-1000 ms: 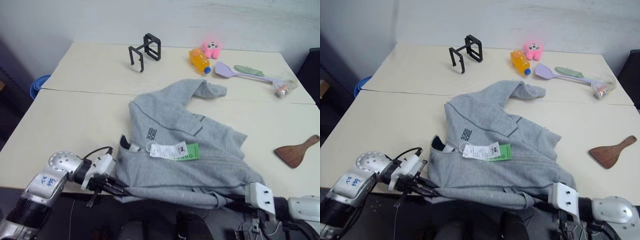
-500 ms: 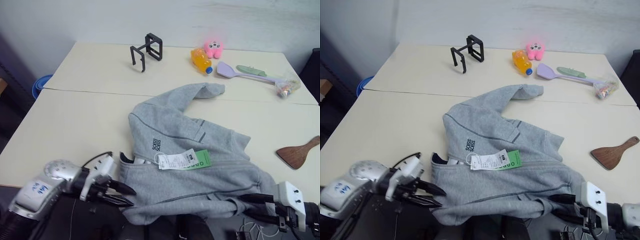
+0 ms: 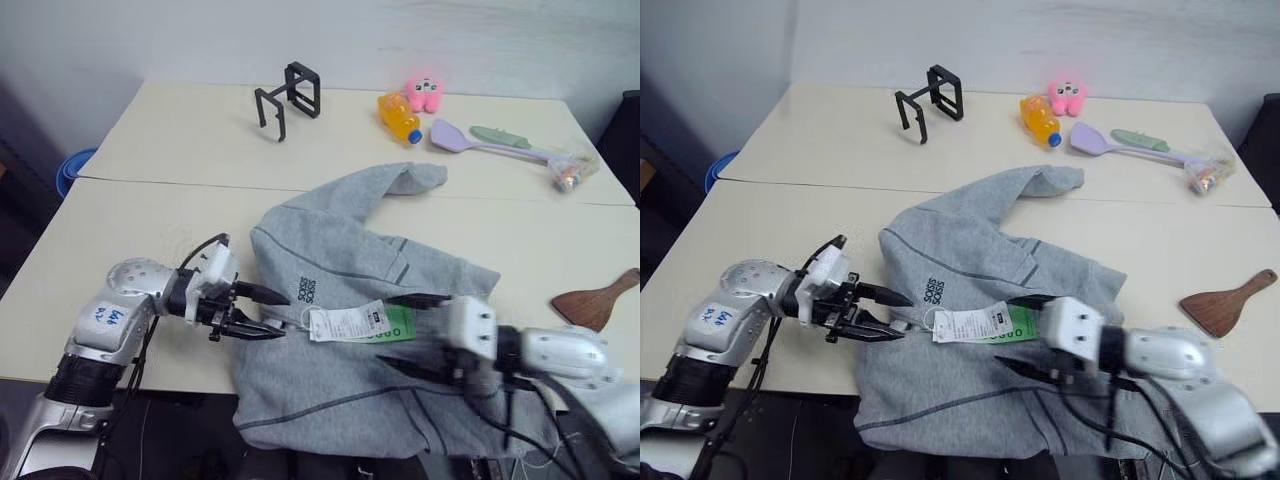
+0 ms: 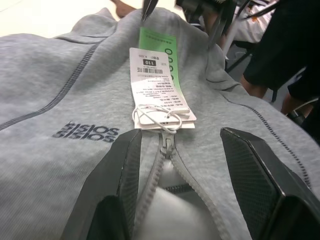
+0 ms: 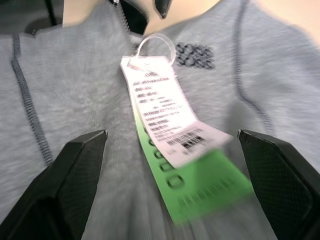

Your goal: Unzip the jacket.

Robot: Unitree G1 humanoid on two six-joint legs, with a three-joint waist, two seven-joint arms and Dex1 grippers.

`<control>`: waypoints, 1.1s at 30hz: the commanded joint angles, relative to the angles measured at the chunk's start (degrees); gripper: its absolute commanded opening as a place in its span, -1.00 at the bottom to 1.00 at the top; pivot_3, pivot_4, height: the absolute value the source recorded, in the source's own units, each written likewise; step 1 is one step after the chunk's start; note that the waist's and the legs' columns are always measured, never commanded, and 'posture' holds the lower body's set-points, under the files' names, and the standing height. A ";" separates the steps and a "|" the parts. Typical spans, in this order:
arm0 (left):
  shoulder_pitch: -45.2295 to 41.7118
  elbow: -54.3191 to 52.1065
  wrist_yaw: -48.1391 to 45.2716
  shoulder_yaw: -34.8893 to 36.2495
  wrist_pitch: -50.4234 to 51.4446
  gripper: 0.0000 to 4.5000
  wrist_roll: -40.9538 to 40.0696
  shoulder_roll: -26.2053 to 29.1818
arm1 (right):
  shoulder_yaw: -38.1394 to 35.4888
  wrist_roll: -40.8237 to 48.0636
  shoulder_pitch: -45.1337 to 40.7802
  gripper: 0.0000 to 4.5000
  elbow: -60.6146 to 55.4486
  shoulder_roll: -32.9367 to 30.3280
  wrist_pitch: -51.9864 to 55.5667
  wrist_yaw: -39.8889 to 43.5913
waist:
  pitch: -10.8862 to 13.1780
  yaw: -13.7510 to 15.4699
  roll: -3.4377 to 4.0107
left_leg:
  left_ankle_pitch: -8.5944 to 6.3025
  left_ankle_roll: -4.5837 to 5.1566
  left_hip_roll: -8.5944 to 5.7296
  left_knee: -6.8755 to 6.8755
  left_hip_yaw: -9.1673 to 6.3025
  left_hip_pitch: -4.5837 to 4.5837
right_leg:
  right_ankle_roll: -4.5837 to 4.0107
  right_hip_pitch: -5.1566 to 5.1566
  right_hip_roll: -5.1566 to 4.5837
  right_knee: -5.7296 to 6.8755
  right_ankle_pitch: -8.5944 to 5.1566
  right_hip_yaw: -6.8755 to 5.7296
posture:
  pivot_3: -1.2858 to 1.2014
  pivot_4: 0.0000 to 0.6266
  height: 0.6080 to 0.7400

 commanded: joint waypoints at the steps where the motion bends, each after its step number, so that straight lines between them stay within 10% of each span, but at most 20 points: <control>1: -1.87 2.31 1.39 -0.30 -5.53 0.17 2.75 -2.66 | 7.83 -7.27 -5.08 0.94 2.56 4.93 -1.79 -3.49 | 0.00 0.03 0.00 | 0.00 0.00 0.02 0.08 0.04 0.00 | 0.01 0.00 0.01 0.01 0.00 0.02 | 0.03 -0.52 1.00; 12: 1.19 4.75 2.63 -1.76 -11.15 0.17 7.64 -3.83 | 14.94 -21.09 -12.07 0.94 12.31 10.60 -7.96 -7.87 | 0.00 -0.34 0.00 | 0.00 0.02 0.29 0.26 0.08 0.04 | 0.06 0.02 0.00 0.16 0.03 0.14 | 0.03 -0.52 1.00; 19: 1.24 7.28 4.45 -1.48 -16.02 0.93 10.36 -5.06 | 12.93 -22.38 -11.40 0.98 11.95 10.49 -10.08 -7.85 | 0.00 -0.40 0.01 | 0.00 0.02 0.29 0.27 0.07 0.05 | 0.06 0.02 -0.04 0.20 0.03 0.16 | 0.03 -0.52 1.00; 33: 1.95 11.45 11.10 -2.52 -18.29 1.00 14.34 -7.67 | 10.00 -25.55 -7.23 -0.75 11.19 7.53 -21.02 -9.33 | 0.00 -0.38 0.01 | 0.00 0.06 0.26 0.27 0.08 0.08 | 0.06 0.03 -0.13 0.24 0.03 0.13 | 0.03 -0.52 1.00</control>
